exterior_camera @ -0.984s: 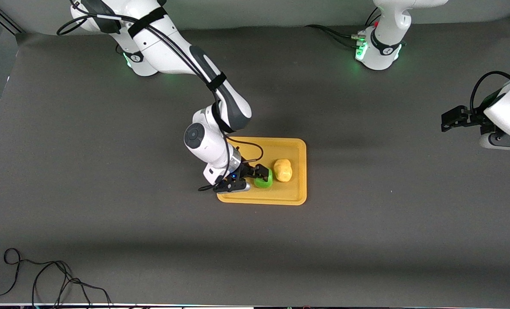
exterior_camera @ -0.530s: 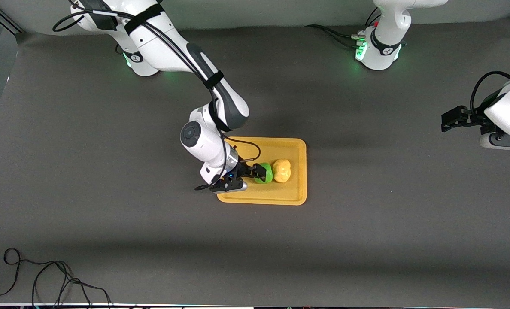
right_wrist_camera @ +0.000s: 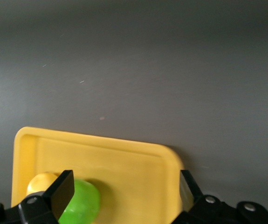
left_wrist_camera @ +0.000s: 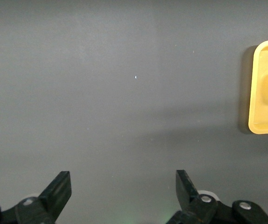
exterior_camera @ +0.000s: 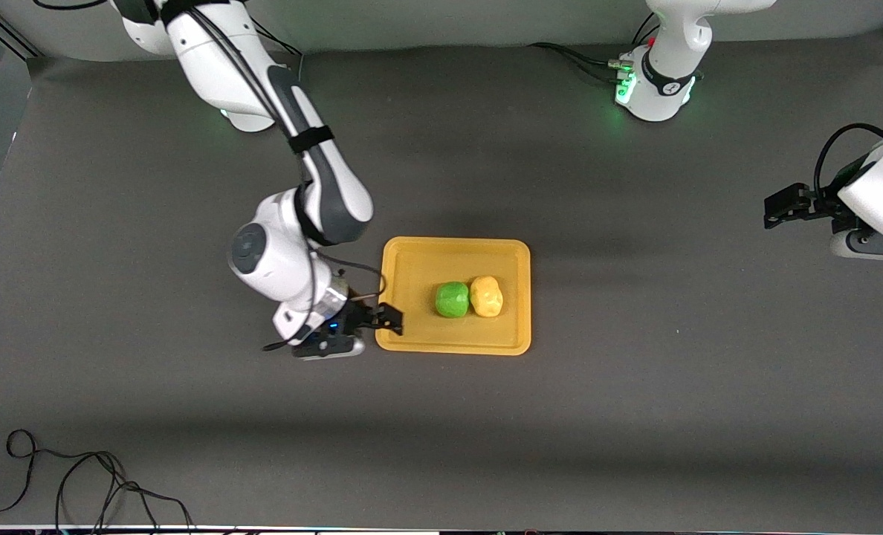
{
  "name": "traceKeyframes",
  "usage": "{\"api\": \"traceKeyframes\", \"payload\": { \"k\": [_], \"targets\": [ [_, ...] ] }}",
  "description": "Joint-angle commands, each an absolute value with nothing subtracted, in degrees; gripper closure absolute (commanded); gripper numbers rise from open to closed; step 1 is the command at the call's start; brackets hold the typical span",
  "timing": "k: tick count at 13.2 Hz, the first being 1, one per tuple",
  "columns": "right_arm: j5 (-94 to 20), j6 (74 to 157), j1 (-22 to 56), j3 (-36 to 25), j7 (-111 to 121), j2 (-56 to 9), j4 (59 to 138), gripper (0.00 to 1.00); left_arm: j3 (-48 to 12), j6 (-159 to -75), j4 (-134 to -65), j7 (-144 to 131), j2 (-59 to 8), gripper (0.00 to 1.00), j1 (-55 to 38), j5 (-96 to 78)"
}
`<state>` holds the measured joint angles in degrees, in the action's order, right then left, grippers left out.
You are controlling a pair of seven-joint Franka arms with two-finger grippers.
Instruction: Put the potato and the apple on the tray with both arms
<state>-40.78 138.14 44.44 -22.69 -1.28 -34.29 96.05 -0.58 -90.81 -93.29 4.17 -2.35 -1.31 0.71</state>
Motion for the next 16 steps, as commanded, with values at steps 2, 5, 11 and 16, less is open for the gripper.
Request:
{"api": "traceKeyframes", "payload": {
  "k": [2,5,11,16],
  "targets": [
    [-30.5,126.9,45.4,-31.3,0.5,-28.0,98.9,0.00,-0.1,-91.5,-93.3,4.1,-2.1,0.00,-1.8,0.4],
    [-21.5,122.5,45.5,-36.4,0.6,-24.6,99.1,0.00,-0.1,-91.5,-93.3,4.1,-2.1,0.00,-1.8,0.4],
    [-10.4,113.0,45.0,-39.9,1.1,-13.9,98.1,0.00,-0.1,-91.5,-93.1,4.2,-2.1,0.00,-2.0,0.6],
    [-8.4,102.9,44.7,-41.2,0.8,-11.6,92.1,0.00,-0.1,-91.5,-93.1,4.4,-2.1,0.00,-2.0,0.7]
  ]
}}
